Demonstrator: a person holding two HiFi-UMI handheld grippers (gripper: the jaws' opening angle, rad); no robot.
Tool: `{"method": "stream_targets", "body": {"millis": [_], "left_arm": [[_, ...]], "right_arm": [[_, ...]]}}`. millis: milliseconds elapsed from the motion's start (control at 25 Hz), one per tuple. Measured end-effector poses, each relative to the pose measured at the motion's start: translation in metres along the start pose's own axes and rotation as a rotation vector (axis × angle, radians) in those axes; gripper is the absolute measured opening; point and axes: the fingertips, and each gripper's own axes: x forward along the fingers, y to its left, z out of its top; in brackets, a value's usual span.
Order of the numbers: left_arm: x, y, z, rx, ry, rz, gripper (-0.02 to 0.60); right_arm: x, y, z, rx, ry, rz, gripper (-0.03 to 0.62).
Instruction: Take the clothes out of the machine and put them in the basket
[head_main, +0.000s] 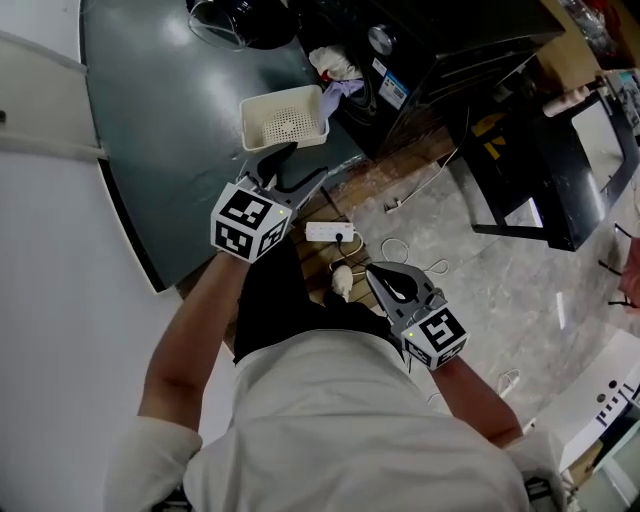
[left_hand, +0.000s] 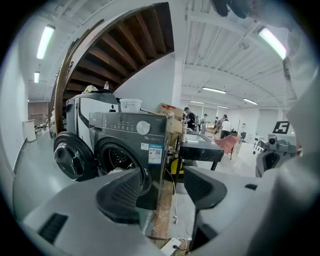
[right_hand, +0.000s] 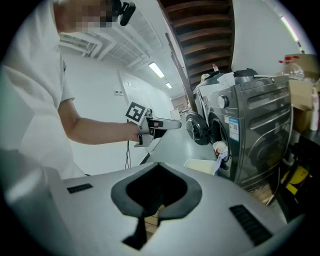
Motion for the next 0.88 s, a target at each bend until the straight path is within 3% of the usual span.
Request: {"method": "stream_targets", "body": {"millis": [240, 880], "left_arm": [[0.055, 0.045, -0.001, 0.004, -0.002, -0.035, 0.277], [0.200, 0.159, -0.046, 0.058, 0.088, -0.090, 0.328]], "right_arm": [[0.027, -0.021, -0.001, -0.006, 0.040, -0.038, 0.003], [0.115, -0.073, -0.022, 0.075, 0.115, -0.102, 0.003]]}}
